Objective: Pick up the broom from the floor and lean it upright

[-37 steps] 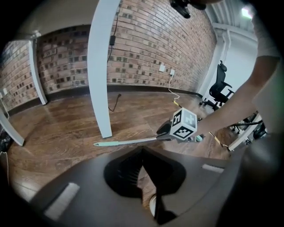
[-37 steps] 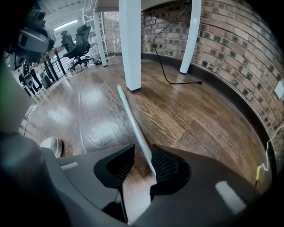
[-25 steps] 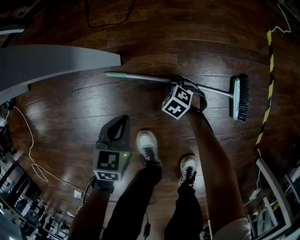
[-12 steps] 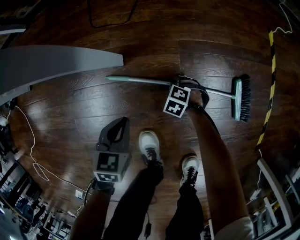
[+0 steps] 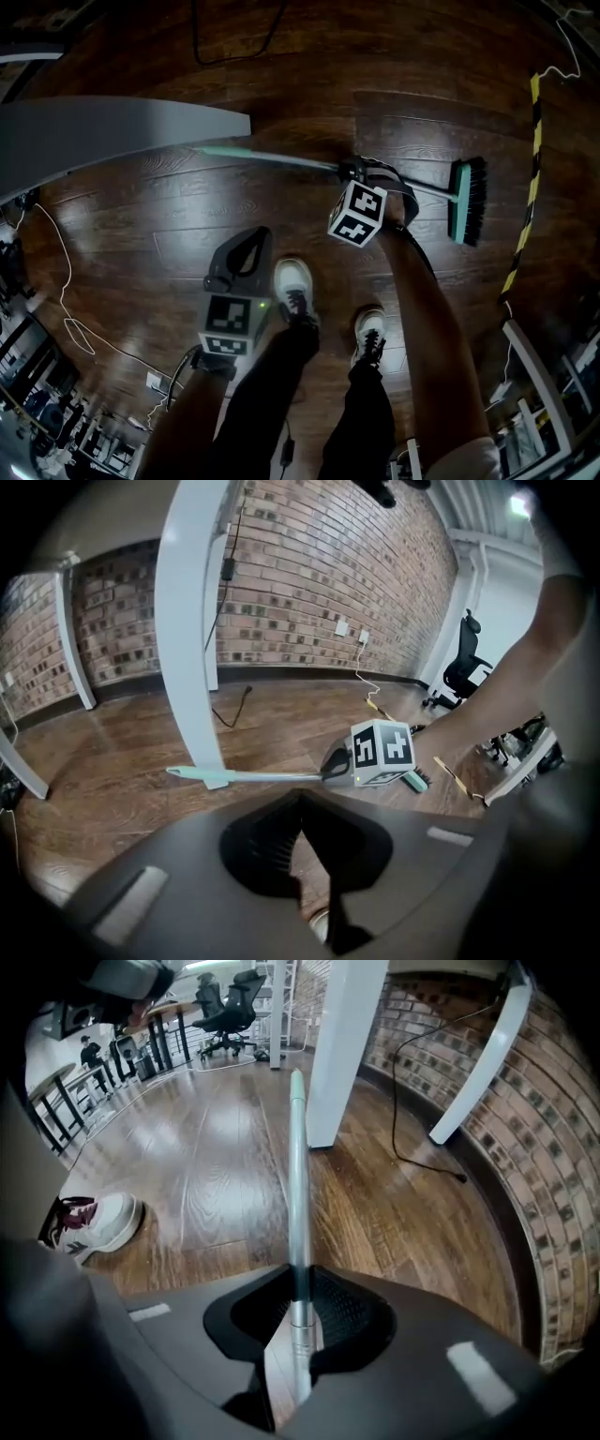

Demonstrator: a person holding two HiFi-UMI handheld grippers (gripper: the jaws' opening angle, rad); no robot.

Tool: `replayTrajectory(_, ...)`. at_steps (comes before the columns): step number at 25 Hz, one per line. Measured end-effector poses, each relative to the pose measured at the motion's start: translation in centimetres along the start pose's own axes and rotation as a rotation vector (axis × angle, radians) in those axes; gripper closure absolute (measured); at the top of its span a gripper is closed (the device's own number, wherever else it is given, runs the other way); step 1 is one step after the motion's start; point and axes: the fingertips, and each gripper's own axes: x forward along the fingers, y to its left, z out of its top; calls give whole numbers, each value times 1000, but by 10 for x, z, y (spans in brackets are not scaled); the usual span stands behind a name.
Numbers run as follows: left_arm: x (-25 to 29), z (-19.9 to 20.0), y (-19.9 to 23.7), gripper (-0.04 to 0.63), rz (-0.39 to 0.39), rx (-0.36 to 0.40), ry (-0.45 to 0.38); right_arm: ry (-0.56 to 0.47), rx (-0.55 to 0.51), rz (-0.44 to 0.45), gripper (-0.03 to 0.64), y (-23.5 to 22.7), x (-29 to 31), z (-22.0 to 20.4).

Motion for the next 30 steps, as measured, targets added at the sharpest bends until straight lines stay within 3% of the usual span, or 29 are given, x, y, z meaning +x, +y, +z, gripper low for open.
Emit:
replayTrajectory(10,-41,56,-37,594,-48,3,-28,-74,28,-67,529,-29,-97,8)
replayTrajectory(19,-90,97,-44,594,-43,-49,-66,-133,95,-174,531,-47,-187,11)
replayTrajectory(30,-143,172,-38,594,11,84,-132,-259,159,-196,528,-77,-272,36)
